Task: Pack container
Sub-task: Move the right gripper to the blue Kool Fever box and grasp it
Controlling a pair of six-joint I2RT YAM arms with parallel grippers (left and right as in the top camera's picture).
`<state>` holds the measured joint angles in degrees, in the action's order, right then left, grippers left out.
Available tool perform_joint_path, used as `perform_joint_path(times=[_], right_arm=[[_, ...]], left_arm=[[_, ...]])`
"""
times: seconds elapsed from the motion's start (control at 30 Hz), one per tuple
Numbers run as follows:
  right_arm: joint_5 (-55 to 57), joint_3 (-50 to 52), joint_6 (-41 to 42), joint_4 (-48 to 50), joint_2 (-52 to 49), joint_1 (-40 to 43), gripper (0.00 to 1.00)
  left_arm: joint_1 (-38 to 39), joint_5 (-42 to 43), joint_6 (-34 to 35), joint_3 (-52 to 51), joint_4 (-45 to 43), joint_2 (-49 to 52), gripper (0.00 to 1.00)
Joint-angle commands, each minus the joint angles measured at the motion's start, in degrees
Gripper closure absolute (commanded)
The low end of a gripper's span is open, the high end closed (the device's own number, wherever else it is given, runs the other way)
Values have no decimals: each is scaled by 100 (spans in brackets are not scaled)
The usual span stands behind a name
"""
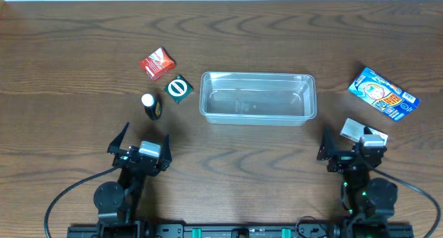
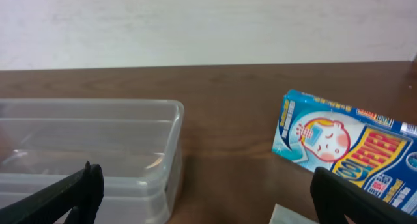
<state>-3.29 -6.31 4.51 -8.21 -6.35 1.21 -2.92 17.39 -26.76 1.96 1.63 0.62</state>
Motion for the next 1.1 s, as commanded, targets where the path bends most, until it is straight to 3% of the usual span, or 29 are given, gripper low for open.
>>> perform_joint_path(times=[0.0, 0.27, 0.53, 0.67, 0.87, 1.07], right_arm=[[-195, -879, 11, -4, -767, 46, 1], [-1078, -3414, 13, -730, -3971, 210, 1], [-2634, -6175, -278, -2726, -6590, 761, 1], [-2999, -6732, -289, -3285, -7138, 841, 1], [-1770, -6763, -282, -3563, -7138, 1145, 1], [-857, -6798, 732, -4107, -7163, 1937, 1]], left_arm=[[-28, -48, 76, -173, 85, -35, 2], [-28, -48, 76, -173, 85, -35, 2], [-28, -48, 76, -173, 85, -35, 2], [-28, -48, 76, -173, 85, -35, 2], [-28, -48, 76, -173, 85, -35, 2], [-28, -48, 76, -173, 85, -35, 2]])
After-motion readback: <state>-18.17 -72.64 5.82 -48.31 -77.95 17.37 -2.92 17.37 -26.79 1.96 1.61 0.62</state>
